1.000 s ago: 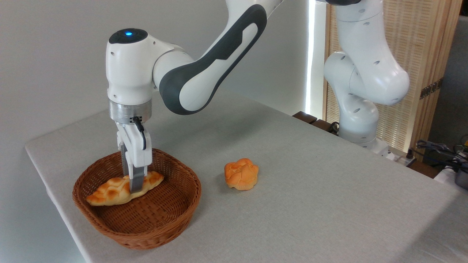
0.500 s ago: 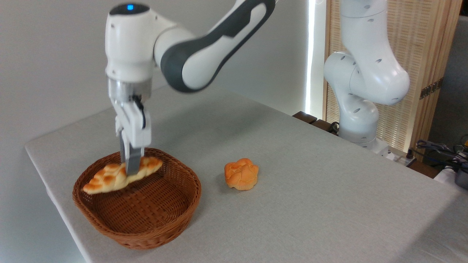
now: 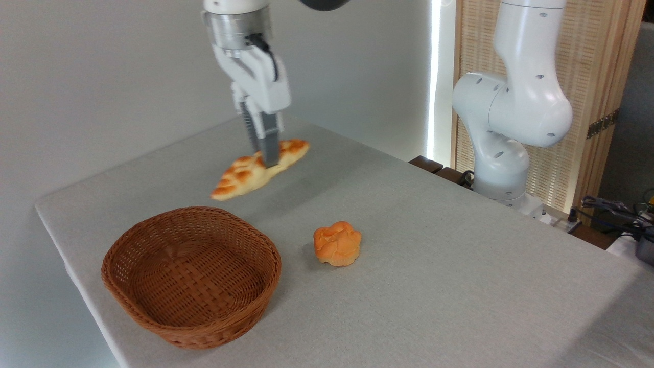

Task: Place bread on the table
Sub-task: 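Carry the bread beside the orange bun and lower it onto the table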

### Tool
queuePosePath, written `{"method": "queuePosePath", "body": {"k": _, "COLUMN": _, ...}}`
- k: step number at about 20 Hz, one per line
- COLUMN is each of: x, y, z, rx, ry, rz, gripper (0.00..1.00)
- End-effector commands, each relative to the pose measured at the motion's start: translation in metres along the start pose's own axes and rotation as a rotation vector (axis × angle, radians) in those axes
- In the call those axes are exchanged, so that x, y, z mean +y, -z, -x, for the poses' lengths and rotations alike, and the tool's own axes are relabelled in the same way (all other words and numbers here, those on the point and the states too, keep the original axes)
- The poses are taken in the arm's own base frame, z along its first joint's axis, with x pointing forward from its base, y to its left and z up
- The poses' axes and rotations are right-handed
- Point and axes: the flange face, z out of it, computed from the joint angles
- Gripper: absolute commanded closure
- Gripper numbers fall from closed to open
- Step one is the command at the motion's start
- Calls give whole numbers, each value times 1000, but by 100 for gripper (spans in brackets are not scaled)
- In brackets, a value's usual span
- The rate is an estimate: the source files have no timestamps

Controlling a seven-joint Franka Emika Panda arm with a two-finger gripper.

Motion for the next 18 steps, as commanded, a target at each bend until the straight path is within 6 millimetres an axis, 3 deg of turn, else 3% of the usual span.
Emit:
{"method": "queuePosePath", "body": {"k": 1, "x": 34, "y": -46, "z": 6, "rx": -56, "ry": -17, "rz": 55, "gripper": 58}}
{"method": "queuePosePath", "body": {"k": 3, "x": 28, "y": -71, "z": -3, "rx": -77, "ry": -22, "rz": 74, "gripper": 41}}
{"method": "queuePosePath", "body": {"k": 4, "x": 29, "y": -80, "z": -8, "rx": -87, "ry": -27, "rz": 82, "gripper": 25}}
{"method": "queuePosePath", "body": {"k": 7, "x": 28, "y": -98, "z": -14, "rx": -117, "ry": -37, "rz": 101, "gripper": 6}}
{"method": "queuePosePath", "body": {"k": 9, "x": 33, "y": -105, "z": -20, "rx": -130, "ry": -53, "rz": 111, "gripper": 0}}
{"method": "queuePosePath", "body": {"k": 18, "x": 38, "y": -117, "z": -29, "rx": -150, "ry": 14, "rz": 121, "gripper": 0}}
